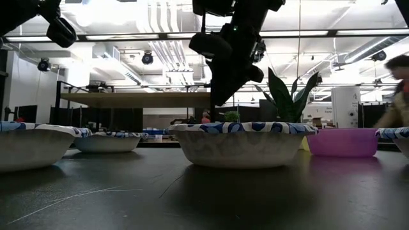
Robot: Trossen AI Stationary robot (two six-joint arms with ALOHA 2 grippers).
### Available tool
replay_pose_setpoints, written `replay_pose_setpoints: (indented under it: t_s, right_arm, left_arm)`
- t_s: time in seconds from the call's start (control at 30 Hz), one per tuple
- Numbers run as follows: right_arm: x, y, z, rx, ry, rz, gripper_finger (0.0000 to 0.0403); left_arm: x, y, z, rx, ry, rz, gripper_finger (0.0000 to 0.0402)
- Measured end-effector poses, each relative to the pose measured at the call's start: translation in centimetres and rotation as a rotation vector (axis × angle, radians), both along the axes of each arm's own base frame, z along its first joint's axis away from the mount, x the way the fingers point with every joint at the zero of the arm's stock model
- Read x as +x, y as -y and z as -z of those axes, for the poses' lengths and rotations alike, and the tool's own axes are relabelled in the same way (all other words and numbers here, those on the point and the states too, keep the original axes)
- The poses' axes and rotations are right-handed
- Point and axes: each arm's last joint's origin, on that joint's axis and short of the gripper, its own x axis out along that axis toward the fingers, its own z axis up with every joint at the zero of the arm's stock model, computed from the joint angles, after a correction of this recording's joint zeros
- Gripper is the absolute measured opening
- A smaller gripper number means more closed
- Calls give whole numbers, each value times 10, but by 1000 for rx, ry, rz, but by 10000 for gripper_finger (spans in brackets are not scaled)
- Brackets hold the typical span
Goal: Place and stack bowls onto a shelf
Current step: Put the orange bowl on the shelf
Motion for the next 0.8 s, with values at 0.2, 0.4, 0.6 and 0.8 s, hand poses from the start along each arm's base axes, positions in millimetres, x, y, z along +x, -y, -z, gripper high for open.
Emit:
replay_pose_setpoints:
  t_s: [0.2,0.4,0.6,0.8]
  right_arm:
    - [2,2,4,-37,19,63,135]
    - [14,1,30,-57,-6,77,170]
    - [23,5,52,-76,-43,92,170]
    - [27,5,63,-76,-50,92,144]
  left_arm:
    - [0,0,0,0,0,0,75]
    - [0,0,0,1,-1,-1,75]
    - [1,0,1,4,-9,-1,75]
    - [1,0,1,17,-8,-11,75]
